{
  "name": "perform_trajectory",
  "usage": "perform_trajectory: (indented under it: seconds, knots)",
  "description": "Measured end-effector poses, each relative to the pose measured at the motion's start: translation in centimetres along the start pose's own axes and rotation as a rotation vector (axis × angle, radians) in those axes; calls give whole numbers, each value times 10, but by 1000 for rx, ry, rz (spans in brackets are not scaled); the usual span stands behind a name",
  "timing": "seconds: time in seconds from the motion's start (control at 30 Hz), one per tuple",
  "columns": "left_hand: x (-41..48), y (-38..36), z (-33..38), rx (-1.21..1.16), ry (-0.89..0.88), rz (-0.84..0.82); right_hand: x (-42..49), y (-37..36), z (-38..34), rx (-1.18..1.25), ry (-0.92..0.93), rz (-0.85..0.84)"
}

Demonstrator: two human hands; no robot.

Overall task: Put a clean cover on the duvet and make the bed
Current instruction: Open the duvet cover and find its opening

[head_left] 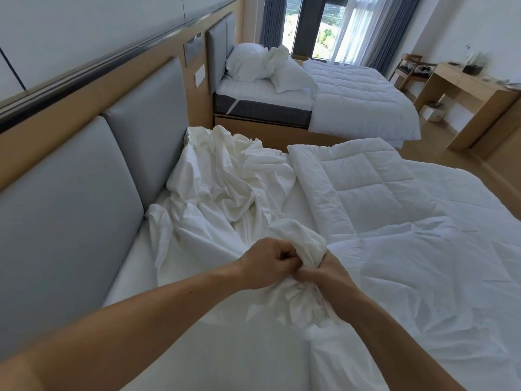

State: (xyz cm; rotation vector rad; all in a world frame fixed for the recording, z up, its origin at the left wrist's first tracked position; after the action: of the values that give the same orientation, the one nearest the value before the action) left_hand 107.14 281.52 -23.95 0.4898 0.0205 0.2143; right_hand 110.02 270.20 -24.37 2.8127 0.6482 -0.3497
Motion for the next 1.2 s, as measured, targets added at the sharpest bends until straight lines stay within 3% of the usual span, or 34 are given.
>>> perform_trajectory:
  seconds: [0.17, 0.37, 0.5, 0.63, 0.8, 0.9, 1.03, 1.1, 1.2]
  knots:
    - [3, -1, 1, -7, 40, -118, -1, 2, 6, 23, 5, 31]
    - [5, 2, 9, 138, -118, -166, 4, 0, 14, -75, -59, -49]
    - [-4, -1, -23, 125, 4, -267, 10, 12, 10, -144, -57, -25]
    - [-6, 12, -74, 269, 70, -143, 17, 28, 12, -157, -79, 19]
    - [-13, 26, -71, 147, 43, -5, 23, 56, 16, -215, -75, 148]
    - [-19, 17, -30, -4, 66, -75, 29, 70, 14, -223, -61, 210]
    - [-18, 4, 19, -272, 146, -215, 31, 51, 7, -287, -3, 81]
    - [-6, 5, 20, -169, 146, -202, 32, 49, 6, -282, 5, 63]
    - [9, 16, -1, 17, 161, -52, 31, 56, 7, -215, 10, 89]
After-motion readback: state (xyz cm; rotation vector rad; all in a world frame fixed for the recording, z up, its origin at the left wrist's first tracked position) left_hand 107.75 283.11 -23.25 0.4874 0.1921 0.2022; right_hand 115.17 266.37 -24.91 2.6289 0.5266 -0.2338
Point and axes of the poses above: each hand's wrist, its own x-axis towards the middle knuckle, its own y-axis out of the back of the hand, z = x × y, the point moved 9 cm from there along x, towards the middle knuckle, and after that the axes turned 12 degrees about z, right-handed, at the moved point
